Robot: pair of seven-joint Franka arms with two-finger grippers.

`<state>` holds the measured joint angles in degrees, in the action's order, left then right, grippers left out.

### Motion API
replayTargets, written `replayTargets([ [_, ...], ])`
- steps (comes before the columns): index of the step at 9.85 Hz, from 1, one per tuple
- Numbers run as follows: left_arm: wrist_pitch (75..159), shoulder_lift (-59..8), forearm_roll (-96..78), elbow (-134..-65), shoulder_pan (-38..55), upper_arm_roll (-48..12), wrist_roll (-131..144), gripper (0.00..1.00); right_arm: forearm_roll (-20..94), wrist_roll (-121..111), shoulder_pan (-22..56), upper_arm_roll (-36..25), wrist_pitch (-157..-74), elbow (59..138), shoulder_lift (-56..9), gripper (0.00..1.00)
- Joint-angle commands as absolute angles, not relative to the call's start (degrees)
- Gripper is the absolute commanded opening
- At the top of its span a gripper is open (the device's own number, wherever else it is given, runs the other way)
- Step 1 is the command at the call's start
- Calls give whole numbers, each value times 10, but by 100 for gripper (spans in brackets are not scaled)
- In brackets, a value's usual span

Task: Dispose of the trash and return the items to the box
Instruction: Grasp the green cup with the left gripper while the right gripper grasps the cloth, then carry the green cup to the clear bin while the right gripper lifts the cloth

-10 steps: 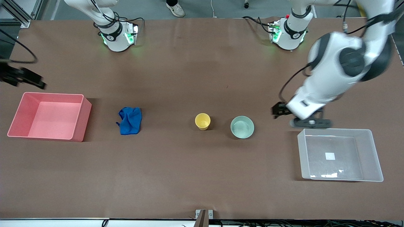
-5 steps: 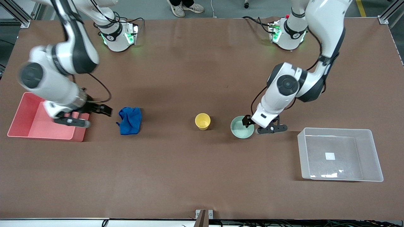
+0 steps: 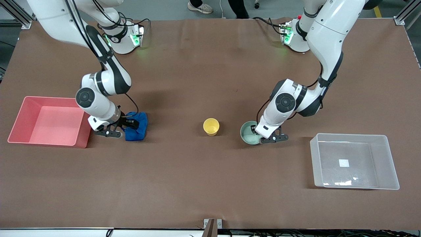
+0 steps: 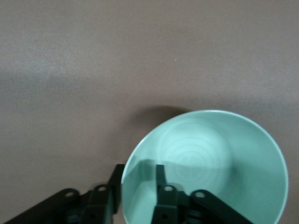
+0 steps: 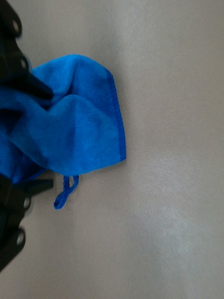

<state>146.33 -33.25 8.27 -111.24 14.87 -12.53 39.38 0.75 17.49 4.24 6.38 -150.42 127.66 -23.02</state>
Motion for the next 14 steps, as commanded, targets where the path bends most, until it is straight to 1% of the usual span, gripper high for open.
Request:
replayTargets([
  [1, 1461, -336, 98, -1101, 149, -123, 399, 0, 4, 198, 39, 66, -1500, 1284, -214, 3],
  [2, 1439, -315, 98, -1091, 144, -123, 398, 0, 4, 221, 39, 66, -1472, 1274, -207, 2],
  [3, 1375, -288, 98, -1050, 140, -122, 396, 0, 4, 233, 40, 67, -1388, 1236, -194, 3],
  [4, 1288, -273, 98, -989, 134, -118, 388, 0, 4, 245, 39, 66, -1283, 1186, -179, 3],
  [5, 1206, -271, 99, -917, 109, -116, 341, 0, 4, 248, 36, 66, -1179, 1126, -164, 3],
  [6, 1153, -272, 99, -866, 75, -117, 277, 0, 4, 242, 27, 63, -1087, 1071, -149, 3],
  [7, 1140, -272, 100, -858, 27, -117, 192, 0, 4, 236, 6, 62, -1020, 1025, -134, 3],
  [8, 1138, -275, 100, -860, -30, -117, 91, 0, 4, 196, -15, 60, -981, 998, -117, 3],
  [9, 1138, -287, 100, -860, -81, -117, -3, 0, 4, 128, -38, 43, -957, 982, -107, 3],
  [10, 1143, -309, 101, -858, -117, -117, -71, 0, 4, 52, -37, -7, -940, 971, -108, 3],
  [11, 1157, -332, 104, -858, -148, -117, -125, 0, 2, -32, -39, -50, -942, 973, -109, 3],
  [12, 1189, -356, 104, -860, -169, -117, -154, 0, 2, -104, -40, -91, -958, 976, -115, 3],
  [13, 1209, -381, 104, -861, -186, -118, -169, 0, 2, -175, -43, -123, -1001, 989, -126, 3],
  [14, 1211, -398, 96, -862, -189, -120, -169, 0, 3, -228, -44, -150, -1056, 1014, -141, 3],
])
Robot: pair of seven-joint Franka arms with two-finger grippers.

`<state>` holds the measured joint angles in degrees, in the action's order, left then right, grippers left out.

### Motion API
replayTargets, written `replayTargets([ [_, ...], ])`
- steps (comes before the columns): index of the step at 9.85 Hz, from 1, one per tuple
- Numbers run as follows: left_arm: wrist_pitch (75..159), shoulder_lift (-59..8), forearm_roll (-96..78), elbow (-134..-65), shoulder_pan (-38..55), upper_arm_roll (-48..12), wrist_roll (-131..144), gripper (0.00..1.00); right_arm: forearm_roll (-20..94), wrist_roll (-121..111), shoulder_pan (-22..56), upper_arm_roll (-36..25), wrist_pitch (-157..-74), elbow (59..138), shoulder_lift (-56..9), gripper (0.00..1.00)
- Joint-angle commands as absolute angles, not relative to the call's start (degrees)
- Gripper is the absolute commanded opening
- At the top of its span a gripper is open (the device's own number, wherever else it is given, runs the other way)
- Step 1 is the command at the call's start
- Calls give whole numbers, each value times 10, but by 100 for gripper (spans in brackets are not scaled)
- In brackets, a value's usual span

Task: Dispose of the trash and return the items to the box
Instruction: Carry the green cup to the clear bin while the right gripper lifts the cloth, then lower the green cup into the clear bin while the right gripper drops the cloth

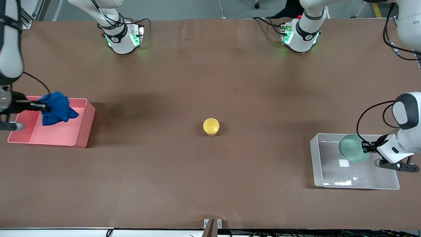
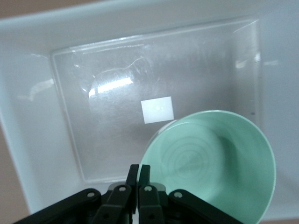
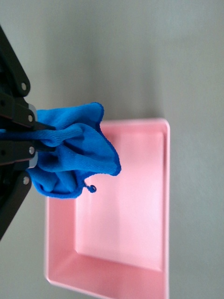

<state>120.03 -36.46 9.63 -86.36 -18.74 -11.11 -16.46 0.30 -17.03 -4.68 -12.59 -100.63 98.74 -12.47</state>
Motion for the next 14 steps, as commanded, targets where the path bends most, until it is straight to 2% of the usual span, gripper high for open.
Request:
replayTargets([
  [1, 1213, -409, 94, -867, -188, -123, -161, 1, 5, -242, -45, -157, -1116, 1057, -150, 4],
  [2, 1221, -417, 72, -880, -182, -123, -161, 4, 5, -248, -47, -158, -1173, 1099, -152, 4],
  [3, 1246, -417, 66, -902, -182, -123, -162, 19, 5, -263, -53, -158, -1214, 1137, -156, 5],
  [4, 1261, -415, 66, -910, -182, -124, -170, 62, 6, -264, -54, -158, -1247, 1164, -156, 8],
  [5, 1261, -409, 66, -903, -185, -136, -172, 100, 10, -264, -53, -158, -1255, 1176, -156, 10],
  [6, 1246, -384, 65, -887, -191, -161, -164, 100, 10, -265, -49, -158, -1255, 1172, -167, 41],
  [7, 1211, -361, 65, -872, -180, -173, -143, 100, 10, -265, -47, -157, -1255, 1170, -170, 99],
  [8, 1175, -339, 70, -868, -164, -200, -73, 100, 10, -258, -41, -157, -1245, 1156, -167, 100],
  [9, 1150, -319, 72, -870, -136, -223, 27, 100, 10, -247, -37, -156, -1203, 1131, -163, 100],
  [10, 1134, -316, 72, -872, -93, -238, 136, 100, 10, -212, -30, -156, -1131, 1072, -163, 100],
  [12, 1138, -321, 83, -879, 8, -242, 310, 100, 9, -139, -18, -152, -966, 941, -161, 100],
  [13, 1156, -330, 110, -888, 45, -243, 389, 100, 10, -121, -14, -151, -929, 904, -150, 100],
  [14, 1207, -345, 118, -907, 83, -243, 480, 100, 10, -102, -13, -149, -913, 892, -120, 100],
])
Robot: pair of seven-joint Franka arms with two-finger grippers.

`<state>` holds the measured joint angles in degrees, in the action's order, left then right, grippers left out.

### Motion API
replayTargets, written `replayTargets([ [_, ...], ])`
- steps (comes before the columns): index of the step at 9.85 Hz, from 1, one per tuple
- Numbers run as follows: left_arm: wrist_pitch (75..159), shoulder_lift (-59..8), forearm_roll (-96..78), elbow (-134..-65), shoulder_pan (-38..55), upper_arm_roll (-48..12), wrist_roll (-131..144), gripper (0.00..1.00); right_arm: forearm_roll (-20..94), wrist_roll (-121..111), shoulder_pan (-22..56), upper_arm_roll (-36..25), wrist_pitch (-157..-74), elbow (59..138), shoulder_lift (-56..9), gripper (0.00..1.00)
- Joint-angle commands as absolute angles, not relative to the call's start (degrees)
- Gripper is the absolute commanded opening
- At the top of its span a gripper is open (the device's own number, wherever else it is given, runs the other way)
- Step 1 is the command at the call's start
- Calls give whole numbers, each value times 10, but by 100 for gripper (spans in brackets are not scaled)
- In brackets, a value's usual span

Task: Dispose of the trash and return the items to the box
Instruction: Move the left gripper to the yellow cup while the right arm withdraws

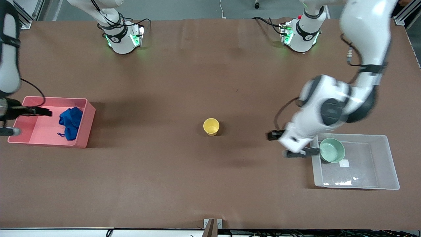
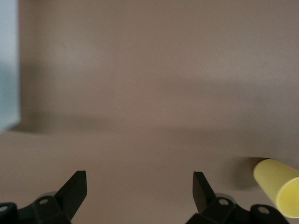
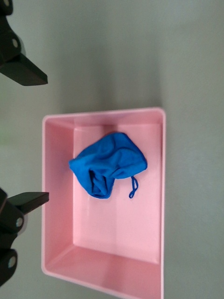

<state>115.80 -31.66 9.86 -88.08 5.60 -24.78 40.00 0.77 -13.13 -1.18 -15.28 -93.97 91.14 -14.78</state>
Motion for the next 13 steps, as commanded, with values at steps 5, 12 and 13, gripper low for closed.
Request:
replayTargets([
  [5, 1357, -415, 190, -933, 230, -236, 717, 100, 11, -22, -57, -35, -815, 892, 38, 100],
  [12, 1365, -436, 200, -933, 261, -221, 728, 74, 8, -9, -40, -34, -809, 845, 22, 100],
  [13, 1365, -432, 199, -932, 258, -222, 727, 74, 4, -11, -42, -34, -810, 845, 20, 100],
])
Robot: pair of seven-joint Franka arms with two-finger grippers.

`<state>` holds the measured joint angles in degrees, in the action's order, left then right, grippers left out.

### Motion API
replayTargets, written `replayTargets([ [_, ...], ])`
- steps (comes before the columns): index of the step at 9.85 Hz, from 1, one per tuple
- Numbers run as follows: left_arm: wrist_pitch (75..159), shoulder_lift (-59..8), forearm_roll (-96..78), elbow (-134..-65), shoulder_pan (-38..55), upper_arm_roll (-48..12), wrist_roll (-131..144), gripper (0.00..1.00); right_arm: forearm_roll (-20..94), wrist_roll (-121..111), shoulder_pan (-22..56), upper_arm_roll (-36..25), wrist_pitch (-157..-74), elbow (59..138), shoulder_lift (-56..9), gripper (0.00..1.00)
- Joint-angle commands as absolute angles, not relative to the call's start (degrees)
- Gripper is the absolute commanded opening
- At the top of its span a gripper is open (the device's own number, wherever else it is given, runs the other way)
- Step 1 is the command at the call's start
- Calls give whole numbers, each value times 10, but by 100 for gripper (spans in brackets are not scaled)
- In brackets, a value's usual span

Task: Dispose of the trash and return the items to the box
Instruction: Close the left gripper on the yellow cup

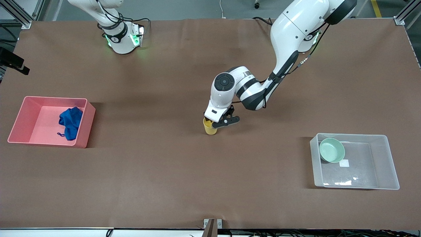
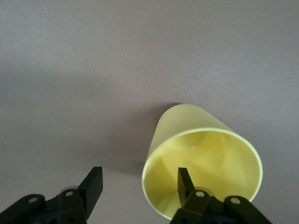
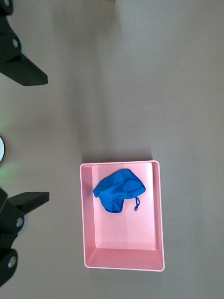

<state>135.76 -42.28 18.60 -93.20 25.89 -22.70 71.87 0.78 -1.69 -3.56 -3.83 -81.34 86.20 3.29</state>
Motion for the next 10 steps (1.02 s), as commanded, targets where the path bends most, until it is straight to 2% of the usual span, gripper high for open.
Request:
replayTargets([
  [1, 1365, -430, 198, -929, 250, -222, 726, 70, 4, -15, -41, -34, -811, 845, 20, 100],
  [6, 1365, -448, 192, -903, 246, -221, 728, 29, 4, -17, -43, -35, -808, 845, 21, 100],
  [8, 1365, -457, 192, -903, 250, -221, 728, 26, 4, -24, -43, -36, -808, 846, 22, 100],
  [9, 1365, -461, 193, -903, 252, -221, 728, 21, 4, -24, -43, -36, -808, 846, 22, 100],
  [10, 1365, -461, 198, -903, 252, -221, 727, 7, 4, -24, -44, -36, -808, 847, 22, 100],
])
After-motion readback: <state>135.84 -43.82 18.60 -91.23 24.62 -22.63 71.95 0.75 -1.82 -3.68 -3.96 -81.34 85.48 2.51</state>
